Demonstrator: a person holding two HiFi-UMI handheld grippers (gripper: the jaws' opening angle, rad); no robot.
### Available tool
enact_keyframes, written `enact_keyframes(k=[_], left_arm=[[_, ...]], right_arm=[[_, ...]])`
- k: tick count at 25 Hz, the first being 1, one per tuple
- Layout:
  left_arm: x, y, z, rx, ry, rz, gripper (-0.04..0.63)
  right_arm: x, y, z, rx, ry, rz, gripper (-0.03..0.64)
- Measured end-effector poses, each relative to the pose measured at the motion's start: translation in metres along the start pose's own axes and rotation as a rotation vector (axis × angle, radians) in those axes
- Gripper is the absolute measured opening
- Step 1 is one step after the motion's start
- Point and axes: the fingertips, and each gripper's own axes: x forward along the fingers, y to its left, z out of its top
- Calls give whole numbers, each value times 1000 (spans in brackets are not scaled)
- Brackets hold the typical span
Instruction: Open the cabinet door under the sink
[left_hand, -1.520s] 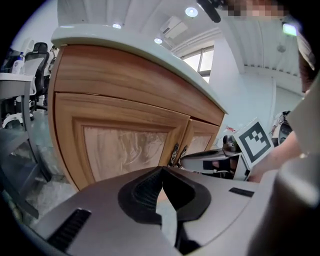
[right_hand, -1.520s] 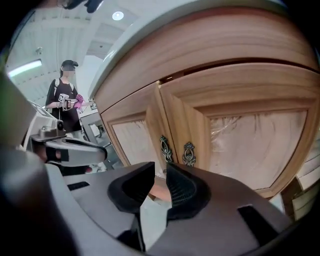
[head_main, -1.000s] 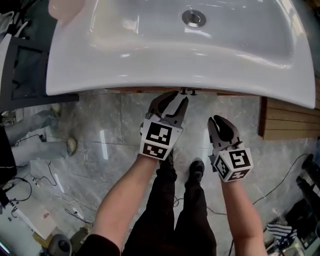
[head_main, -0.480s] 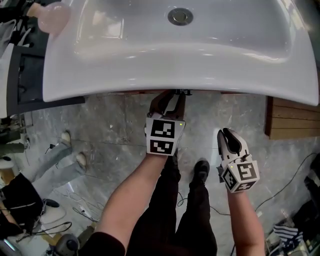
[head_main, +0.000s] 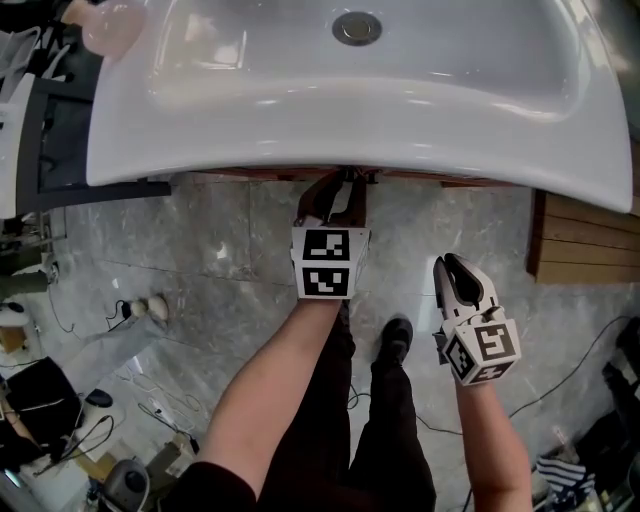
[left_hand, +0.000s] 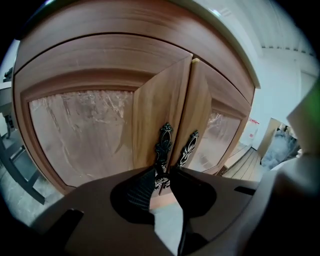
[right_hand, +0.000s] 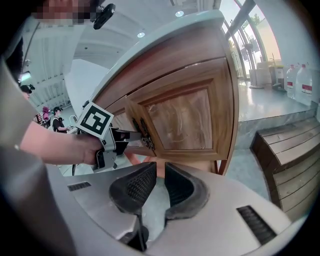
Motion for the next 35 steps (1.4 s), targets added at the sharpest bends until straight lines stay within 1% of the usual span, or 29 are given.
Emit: enact_keyframes(k=[4, 7, 13, 21, 27, 30, 33, 35], left_arm=[[8, 0, -6, -34, 27, -55, 112], [7, -1, -8, -11, 21, -75, 107], [-5, -3, -11, -2, -22, -110, 91], [-16, -7, -17, 43, -33, -169, 87], [-28, -8, -27, 52, -30, -189, 87], [-32, -9, -31, 69, -28, -205, 87], [-35, -10, -34, 94, -29, -220, 87], [-35, -10, -33, 104, -30, -225, 87]], right_arm=[[5, 2, 10, -32, -10, 30, 66], [11, 7, 18, -65, -17, 55, 66], [17, 13, 35, -118, -30, 83, 66], [33, 39, 50, -168, -61, 178, 66], [42, 49, 63, -189, -89, 217, 69], [46, 63, 71, -211, -100, 271, 82], [51, 87, 80, -246, -106, 356, 116], [56, 102, 88, -279, -115, 404, 127]])
